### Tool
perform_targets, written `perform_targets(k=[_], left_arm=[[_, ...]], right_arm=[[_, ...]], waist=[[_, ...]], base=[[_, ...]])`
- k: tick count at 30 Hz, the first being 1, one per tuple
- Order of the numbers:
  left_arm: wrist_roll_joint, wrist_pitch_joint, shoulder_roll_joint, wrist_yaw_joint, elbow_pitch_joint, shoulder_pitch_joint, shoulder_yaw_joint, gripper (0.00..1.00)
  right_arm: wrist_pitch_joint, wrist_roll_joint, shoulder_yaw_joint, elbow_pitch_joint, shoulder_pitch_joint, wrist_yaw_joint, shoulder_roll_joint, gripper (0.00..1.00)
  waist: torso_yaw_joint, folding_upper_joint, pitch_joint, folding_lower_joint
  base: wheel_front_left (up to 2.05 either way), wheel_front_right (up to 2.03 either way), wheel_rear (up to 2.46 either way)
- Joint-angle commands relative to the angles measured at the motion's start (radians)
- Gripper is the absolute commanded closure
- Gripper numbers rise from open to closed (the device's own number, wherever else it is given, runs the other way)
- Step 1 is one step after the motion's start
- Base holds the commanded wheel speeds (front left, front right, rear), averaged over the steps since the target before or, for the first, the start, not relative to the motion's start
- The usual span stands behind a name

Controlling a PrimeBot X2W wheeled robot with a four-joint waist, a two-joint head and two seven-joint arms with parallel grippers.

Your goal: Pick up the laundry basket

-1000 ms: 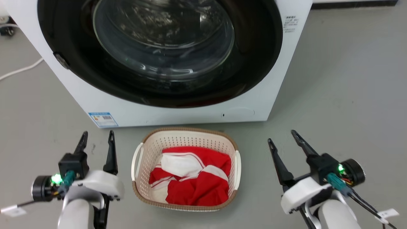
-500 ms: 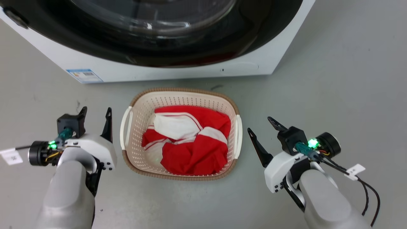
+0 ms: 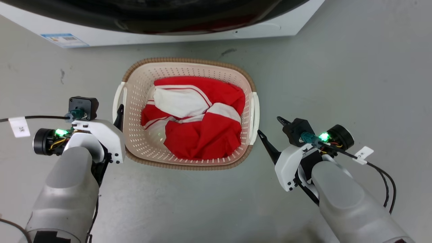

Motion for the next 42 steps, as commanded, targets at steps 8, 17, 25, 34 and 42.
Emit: perform_targets(k=[8, 17, 25, 34, 42], left_arm=[[-0.079, 0.023, 0.027, -0.001, 0.064, -0.067, -0.094, 0.0], [-0.146, 0.044, 0.04, -0.001, 0.085, -0.124, -0.181, 0.0], [-0.194, 0.061, 0.045, -0.001, 0.093, -0.175, -0.252, 0.0], [-0.241, 0.066, 0.038, -0.001, 0.1, -0.212, -0.324, 0.0], [-0.281, 0.064, 0.036, -0.001, 0.108, -0.234, -0.374, 0.0]], right_arm=[[0.0, 0.079, 0.08, 0.094, -0.091, -0.001, -0.001, 0.0], [0.026, 0.148, 0.131, 0.13, -0.159, -0.001, -0.001, 0.0], [0.051, 0.196, 0.156, 0.155, -0.217, -0.001, -0.001, 0.0], [0.067, 0.226, 0.172, 0.17, -0.265, -0.001, -0.001, 0.0], [0.077, 0.242, 0.179, 0.189, -0.29, -0.001, -0.001, 0.0]], waist=[[0.002, 0.0, 0.083, -0.0002], [0.011, 0.0, 0.147, -0.0002], [0.023, 0.0, 0.202, -0.0002], [0.037, 0.0, 0.249, -0.0002], [0.041, 0.0, 0.279, -0.0002]], base=[[0.0, 0.0, 0.0], [0.0, 0.0, 0.0], [0.0, 0.0, 0.0], [0.0, 0.0, 0.0], [0.0, 0.0, 0.0]])
